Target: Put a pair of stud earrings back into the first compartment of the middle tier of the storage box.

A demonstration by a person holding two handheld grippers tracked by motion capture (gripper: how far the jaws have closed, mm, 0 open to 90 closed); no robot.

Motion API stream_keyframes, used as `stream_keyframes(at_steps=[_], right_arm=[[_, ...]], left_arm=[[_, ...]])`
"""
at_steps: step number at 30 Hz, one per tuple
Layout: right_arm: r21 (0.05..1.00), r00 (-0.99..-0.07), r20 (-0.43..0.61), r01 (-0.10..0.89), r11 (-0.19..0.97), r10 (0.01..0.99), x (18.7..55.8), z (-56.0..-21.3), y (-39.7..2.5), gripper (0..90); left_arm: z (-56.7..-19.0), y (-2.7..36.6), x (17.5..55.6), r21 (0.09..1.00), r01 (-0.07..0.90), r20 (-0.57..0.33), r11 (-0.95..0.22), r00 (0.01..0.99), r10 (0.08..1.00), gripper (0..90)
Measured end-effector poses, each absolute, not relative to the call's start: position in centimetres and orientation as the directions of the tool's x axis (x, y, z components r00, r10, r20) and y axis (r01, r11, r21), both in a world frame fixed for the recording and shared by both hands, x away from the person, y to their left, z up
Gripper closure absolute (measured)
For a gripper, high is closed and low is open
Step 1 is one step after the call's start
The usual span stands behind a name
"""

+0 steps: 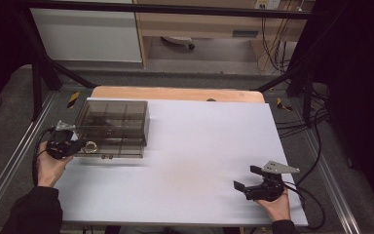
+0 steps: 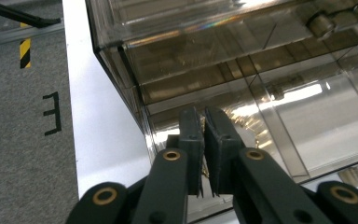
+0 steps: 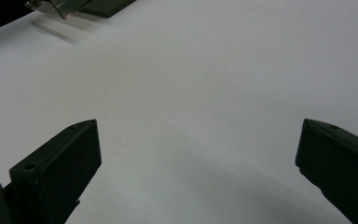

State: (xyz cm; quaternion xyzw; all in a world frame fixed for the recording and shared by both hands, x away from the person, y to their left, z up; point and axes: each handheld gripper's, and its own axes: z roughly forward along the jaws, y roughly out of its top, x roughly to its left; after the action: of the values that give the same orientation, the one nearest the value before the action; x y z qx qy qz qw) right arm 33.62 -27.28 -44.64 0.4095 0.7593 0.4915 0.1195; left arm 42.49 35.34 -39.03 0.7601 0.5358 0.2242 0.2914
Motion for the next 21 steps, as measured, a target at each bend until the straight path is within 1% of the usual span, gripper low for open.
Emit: stream_keyframes(at_steps=[5,12,16,21], right_arm=[[0.844,-0.635,0.222,0.506,0.18,0.74,33.6,-44.6,-27.3,0.6],[0.843,-0.633,0.227,0.508,0.177,0.74,33.6,-44.6,-27.3,0.6],[0.844,-0.634,0.226,0.506,0.177,0.739,33.6,-44.6,-27.3,0.6],[0.844,-0.634,0.226,0.507,0.177,0.739,33.6,-44.6,-27.3,0.6]], left_arm=[[-38.2,35.4,41.6,0.716,0.661,-0.018,-0.223,0.336,0.942,72.9],[-37.4,34.8,38.7,0.77,0.599,-0.071,-0.219,0.422,0.904,51.3],[-37.7,34.5,37.2,0.784,0.573,-0.079,-0.238,0.472,0.878,37.9],[-38.4,33.8,35.6,0.807,0.531,-0.076,-0.257,0.526,0.847,27.5]])
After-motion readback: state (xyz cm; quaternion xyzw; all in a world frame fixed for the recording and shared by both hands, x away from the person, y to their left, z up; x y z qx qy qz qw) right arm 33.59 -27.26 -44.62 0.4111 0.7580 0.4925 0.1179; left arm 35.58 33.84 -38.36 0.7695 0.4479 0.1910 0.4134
